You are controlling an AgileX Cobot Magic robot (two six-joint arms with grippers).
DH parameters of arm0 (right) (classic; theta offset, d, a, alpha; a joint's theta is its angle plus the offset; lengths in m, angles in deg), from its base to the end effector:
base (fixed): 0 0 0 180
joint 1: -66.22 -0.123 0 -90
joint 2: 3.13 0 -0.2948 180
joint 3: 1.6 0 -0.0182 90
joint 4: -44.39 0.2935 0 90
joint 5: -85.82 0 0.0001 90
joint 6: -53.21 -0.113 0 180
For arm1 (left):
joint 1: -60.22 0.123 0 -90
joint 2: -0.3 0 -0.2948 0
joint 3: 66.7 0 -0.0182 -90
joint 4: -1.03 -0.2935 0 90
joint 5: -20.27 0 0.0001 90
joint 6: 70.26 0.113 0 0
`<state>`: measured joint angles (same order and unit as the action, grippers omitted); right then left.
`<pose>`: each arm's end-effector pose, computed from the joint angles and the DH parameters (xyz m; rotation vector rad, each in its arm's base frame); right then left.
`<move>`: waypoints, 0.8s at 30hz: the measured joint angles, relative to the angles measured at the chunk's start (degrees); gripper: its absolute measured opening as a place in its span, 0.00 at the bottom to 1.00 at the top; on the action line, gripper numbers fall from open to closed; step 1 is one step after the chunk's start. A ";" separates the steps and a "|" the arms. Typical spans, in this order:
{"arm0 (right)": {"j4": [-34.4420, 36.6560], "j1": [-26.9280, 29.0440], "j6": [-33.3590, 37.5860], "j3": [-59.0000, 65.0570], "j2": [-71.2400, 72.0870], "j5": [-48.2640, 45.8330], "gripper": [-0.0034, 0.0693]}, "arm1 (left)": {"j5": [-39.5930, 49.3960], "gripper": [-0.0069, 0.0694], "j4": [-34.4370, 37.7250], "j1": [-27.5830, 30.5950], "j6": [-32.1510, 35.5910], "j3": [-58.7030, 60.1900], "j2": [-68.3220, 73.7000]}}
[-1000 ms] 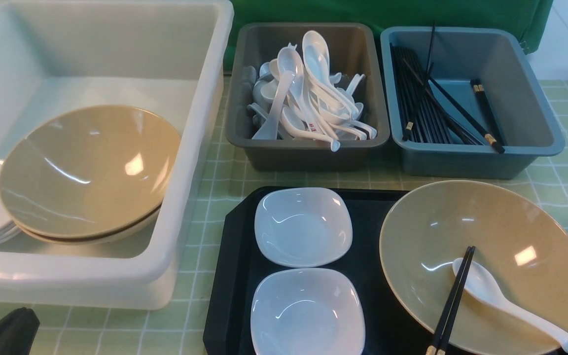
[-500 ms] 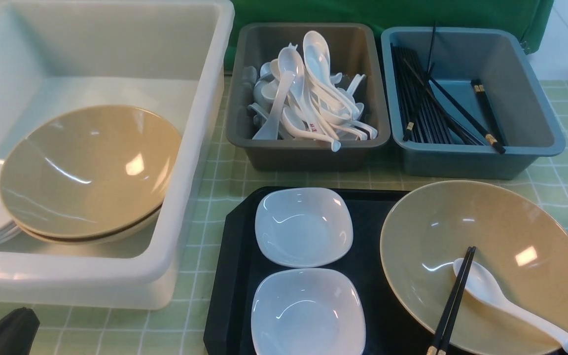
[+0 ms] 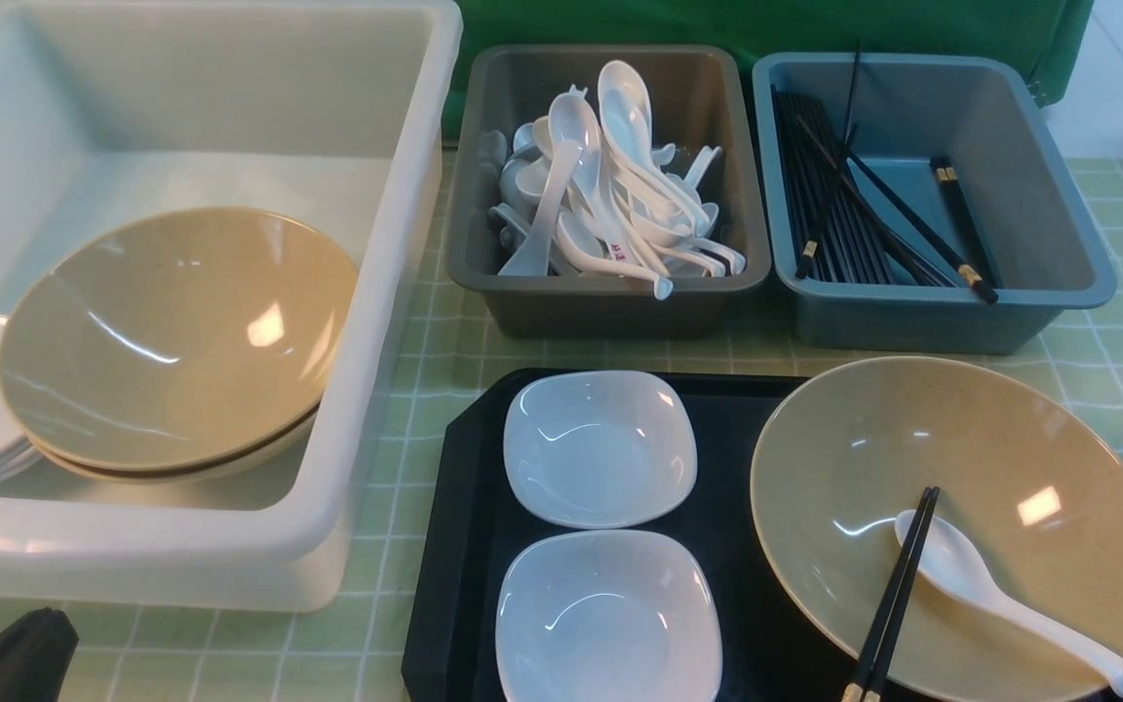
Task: On green table put chopsticks spoon bowls plates into blue grey white boxes.
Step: 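Move the grippers toward the tableware on the black tray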
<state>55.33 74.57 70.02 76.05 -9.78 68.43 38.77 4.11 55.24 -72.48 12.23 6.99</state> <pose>0.1078 -0.0093 0.1820 -0.0104 1.7713 -0.1357 0.1074 -0.0113 0.1703 0.0095 1.8190 -0.1406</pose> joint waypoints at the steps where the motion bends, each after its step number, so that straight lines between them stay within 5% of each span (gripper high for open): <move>1: 0.00 0.00 0.00 0.06 0.00 0.16 0.37 | 0.00 0.09 0.00 0.00 0.00 0.00 0.00; 14: 0.00 0.00 -0.34 0.98 0.00 6.35 0.37 | -8.56 0.09 -1.29 0.00 1.12 0.11 0.00; 24: 0.05 0.00 -8.37 1.38 0.00 16.76 0.37 | -18.50 0.09 -1.29 0.00 1.12 0.11 0.00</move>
<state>55.38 74.57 61.65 77.43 -9.78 85.19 20.27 2.82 55.24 -71.36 12.34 6.99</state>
